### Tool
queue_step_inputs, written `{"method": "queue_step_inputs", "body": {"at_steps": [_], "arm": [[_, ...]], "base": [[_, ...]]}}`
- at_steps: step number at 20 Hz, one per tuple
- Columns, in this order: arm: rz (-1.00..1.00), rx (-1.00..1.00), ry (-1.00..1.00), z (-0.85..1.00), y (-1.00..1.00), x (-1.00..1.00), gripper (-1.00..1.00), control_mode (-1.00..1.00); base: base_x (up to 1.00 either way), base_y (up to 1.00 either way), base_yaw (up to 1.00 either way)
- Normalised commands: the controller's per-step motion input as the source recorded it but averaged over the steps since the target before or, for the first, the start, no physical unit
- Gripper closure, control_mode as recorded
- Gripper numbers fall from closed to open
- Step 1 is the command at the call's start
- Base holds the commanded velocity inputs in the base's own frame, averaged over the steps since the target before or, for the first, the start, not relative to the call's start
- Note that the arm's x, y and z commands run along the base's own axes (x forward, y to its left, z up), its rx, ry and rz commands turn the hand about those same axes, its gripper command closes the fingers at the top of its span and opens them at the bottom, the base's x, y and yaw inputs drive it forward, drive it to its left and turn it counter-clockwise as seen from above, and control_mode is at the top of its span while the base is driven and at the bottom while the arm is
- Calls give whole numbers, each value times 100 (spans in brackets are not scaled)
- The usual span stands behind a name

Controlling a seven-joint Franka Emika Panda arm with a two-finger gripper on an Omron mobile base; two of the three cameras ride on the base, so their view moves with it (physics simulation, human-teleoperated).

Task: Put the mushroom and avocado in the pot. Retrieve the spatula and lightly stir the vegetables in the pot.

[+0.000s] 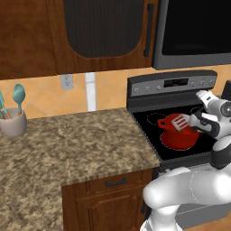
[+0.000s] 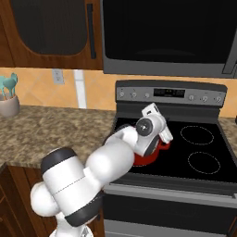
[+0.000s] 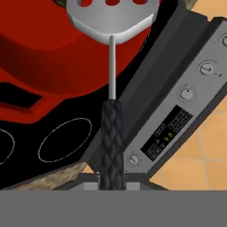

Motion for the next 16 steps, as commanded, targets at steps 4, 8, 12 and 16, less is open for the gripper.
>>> {"method": "queue_step_inputs", "body": {"at_steps": [4,8,12,16], "arm": [[2,-29,0,0,17,2,100,-100],[-1,-28,0,0,49,0,100,-100],[-1,-34,11,1,58,14,100,-100],[1,-35,23,16,51,26,100,-100]], "base": [[0,0,0],[0,0,0],[0,0,0],[0,0,0]]}}
